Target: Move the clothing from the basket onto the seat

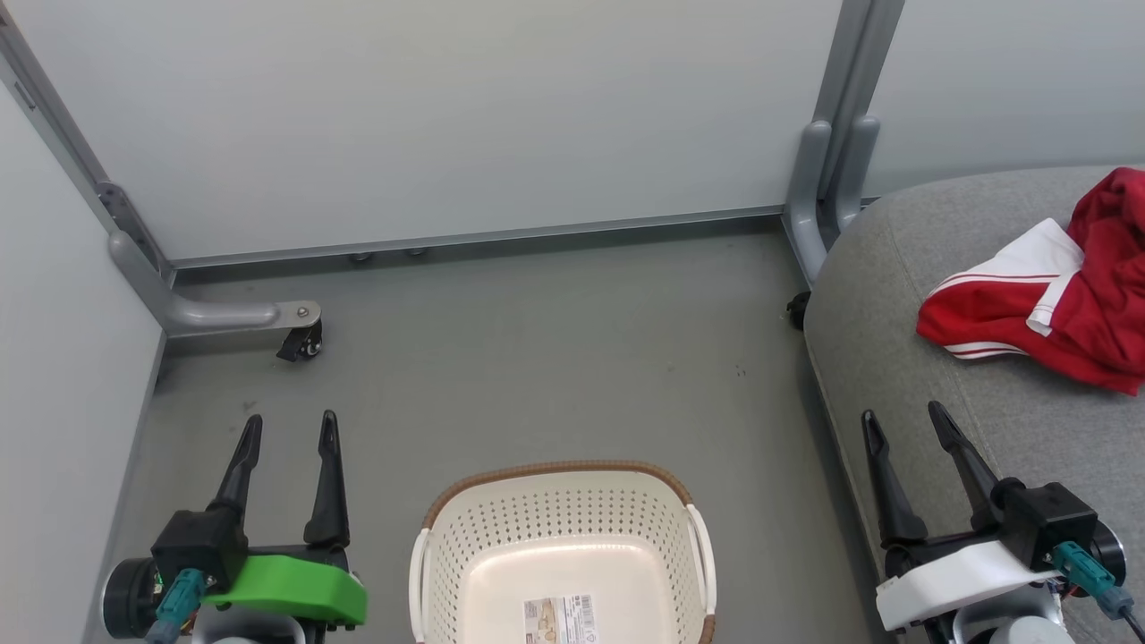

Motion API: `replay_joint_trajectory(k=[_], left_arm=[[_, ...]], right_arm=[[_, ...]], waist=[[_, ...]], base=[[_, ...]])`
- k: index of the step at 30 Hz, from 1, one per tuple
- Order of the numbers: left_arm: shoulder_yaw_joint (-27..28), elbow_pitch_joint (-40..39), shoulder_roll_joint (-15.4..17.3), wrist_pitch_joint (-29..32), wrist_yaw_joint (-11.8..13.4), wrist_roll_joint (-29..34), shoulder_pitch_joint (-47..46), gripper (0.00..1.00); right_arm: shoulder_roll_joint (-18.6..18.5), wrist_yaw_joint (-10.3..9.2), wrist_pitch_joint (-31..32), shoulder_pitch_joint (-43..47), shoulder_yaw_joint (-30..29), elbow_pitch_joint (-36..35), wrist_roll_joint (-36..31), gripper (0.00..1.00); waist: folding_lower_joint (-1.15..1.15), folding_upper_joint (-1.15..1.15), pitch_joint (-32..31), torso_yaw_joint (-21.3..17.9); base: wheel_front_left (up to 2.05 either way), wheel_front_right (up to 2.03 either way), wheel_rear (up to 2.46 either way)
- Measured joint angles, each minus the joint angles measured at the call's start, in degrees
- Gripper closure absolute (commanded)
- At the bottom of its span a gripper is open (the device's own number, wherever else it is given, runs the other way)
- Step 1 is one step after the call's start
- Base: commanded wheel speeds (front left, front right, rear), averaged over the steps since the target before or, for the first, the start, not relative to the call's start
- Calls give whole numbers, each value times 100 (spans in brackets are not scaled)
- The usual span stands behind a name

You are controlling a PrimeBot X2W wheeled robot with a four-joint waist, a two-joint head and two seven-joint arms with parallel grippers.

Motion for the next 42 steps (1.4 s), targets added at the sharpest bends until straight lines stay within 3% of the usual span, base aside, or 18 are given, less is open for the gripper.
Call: replay_joint_trajectory(k=[1,2,8,42], left_arm=[[9,5,-2,0,-7,12,-1,0],[13,8,-5,0,-24,15,-1,100],[-21,298,-35,25,-24,-29,85,100],[445,219,-165,879,-97,-3122,33,100]], right_arm=[[0,0,0,-1,-2,0,1,0],[0,0,0,-1,-7,0,2,100],[53,0,15,97,21,276,24,100],[1,0,814,-144,-162,559,3362,100]], waist=[[0,0,2,1],[0,0,4,3],[0,0,7,-1],[0,0,39,-122]], base=[[0,0,0],[0,0,0],[0,0,0],[0,0,0]])
